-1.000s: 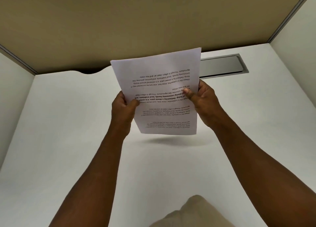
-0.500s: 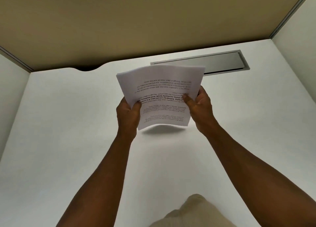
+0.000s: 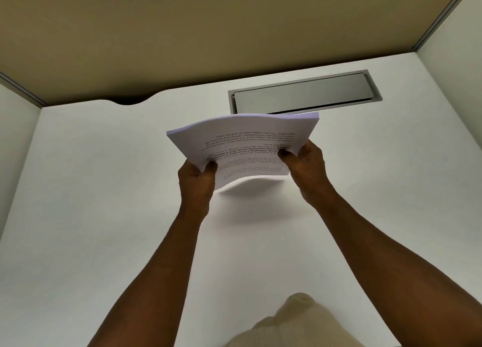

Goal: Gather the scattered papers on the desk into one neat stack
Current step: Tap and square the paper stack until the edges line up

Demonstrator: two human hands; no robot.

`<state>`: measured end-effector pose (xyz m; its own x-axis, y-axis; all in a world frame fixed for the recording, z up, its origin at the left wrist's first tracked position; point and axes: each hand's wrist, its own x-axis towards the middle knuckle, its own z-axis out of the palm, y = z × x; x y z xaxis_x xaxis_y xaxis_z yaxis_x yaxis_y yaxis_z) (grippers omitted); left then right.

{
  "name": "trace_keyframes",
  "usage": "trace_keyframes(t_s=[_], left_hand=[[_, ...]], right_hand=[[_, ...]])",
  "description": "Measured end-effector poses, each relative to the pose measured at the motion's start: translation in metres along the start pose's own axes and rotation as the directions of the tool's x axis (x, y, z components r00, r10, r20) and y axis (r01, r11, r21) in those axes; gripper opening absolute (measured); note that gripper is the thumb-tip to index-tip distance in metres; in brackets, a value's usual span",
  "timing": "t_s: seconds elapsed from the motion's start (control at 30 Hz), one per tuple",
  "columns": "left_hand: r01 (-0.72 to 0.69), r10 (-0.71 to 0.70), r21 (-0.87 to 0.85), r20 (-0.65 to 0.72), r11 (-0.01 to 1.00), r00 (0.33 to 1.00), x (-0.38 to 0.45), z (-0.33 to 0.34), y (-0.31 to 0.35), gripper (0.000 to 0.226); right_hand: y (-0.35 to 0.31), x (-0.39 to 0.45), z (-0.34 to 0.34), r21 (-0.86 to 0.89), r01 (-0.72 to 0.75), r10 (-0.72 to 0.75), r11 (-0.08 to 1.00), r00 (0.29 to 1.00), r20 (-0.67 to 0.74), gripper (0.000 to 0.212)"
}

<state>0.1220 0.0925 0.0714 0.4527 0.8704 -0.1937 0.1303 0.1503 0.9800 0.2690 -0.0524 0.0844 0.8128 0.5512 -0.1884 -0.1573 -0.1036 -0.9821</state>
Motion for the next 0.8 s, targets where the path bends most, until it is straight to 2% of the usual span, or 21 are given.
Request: trace_keyframes(t_s=[0.2, 0.47, 0.7, 0.8], left_hand=[[0.088, -0.092, 0.098, 0.034, 0.991, 0.995, -0.006, 0.005, -0.019, 0.03], [0.016, -0.018, 0.091, 0.02, 0.996, 1.0, -0.008, 0.002, -0.011, 0.03], [0.087, -0.095, 0.165, 0.04, 0.982, 0.995, -0.009, 0.004, -0.019, 0.025], [0.059, -0.071, 0.168, 0.064, 0.984, 0.995, -0.008, 0.002, -0.019, 0.023]], right_hand=[[0.014, -0.001, 0.002, -0.09, -0.075, 0.077, 0.993, 0.997, 0.021, 0.032], [0.005, -0.004, -0.003, -0.037, -0.054, 0.054, 0.998, 0.999, -0.005, 0.036], [0.021, -0.007, -0.006, -0.032, -0.143, 0.143, 0.989, 0.99, 0.015, 0.035], [0.017, -0.006, -0.009, -0.026, -0.15, 0.15, 0.988, 0.989, 0.006, 0.035]])
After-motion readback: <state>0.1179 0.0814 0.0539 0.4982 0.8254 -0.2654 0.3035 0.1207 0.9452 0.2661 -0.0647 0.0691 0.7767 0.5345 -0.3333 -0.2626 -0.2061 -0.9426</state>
